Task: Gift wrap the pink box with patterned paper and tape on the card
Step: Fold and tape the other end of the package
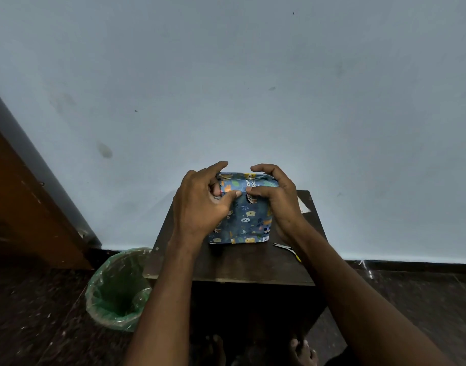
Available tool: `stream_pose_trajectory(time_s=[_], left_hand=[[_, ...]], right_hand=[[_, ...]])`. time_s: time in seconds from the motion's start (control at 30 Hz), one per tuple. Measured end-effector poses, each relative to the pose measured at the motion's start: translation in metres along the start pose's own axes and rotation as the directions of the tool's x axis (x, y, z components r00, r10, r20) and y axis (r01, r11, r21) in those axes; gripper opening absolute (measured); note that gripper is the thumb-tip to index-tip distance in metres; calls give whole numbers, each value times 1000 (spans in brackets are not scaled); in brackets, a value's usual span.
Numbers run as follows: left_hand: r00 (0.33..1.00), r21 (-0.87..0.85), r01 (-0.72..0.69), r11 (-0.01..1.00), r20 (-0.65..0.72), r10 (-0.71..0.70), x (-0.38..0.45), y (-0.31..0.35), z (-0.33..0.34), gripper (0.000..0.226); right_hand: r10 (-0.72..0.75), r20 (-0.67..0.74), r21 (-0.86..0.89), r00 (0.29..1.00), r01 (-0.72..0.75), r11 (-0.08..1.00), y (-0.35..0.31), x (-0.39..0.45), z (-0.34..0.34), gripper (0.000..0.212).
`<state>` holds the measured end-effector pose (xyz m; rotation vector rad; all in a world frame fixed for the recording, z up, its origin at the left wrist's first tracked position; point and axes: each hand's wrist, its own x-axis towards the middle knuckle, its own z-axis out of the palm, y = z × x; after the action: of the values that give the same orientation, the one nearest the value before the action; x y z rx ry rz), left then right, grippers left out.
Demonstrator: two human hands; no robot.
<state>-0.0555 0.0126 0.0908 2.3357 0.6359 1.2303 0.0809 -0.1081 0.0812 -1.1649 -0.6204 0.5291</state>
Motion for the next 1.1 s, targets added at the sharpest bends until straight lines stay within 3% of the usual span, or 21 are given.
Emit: stream_pose_trajectory(time_s=[0.17,0.43,0.53,0.63,0.77,0.87,1.1], left_hand=[[994,-126,110,986,12,-109,4,-3,-4,43],[975,-49,218,975,55,-216,12,6,-5,22],[973,-22,225,974,50,-223,10,8,-6,15],[982,-14,188,982,20,-188,6,11,-6,12],[992,18,122,992,-42,-121,2,12,-2,13],[992,51,99,994,-79,-94,0,9,1,15],[998,68,19,997,-54,-15,-3,7,-4,14]], right_hand=[[28,-5,26,1000,-28,999,-1,-1,5,36],[-26,-4,-65,1000,25,998,-3,-3,1,19],[-119,7,-187,993,118,975,0,1,-3,18],[-312,97,-402,945,324,856,3,4,-12,17],[-507,196,-660,840,495,565,2,5,-17,17],[-580,238,-688,779,557,466,2,6,-16,15],[-619,338,-743,709,605,287,3,0,-8,13]])
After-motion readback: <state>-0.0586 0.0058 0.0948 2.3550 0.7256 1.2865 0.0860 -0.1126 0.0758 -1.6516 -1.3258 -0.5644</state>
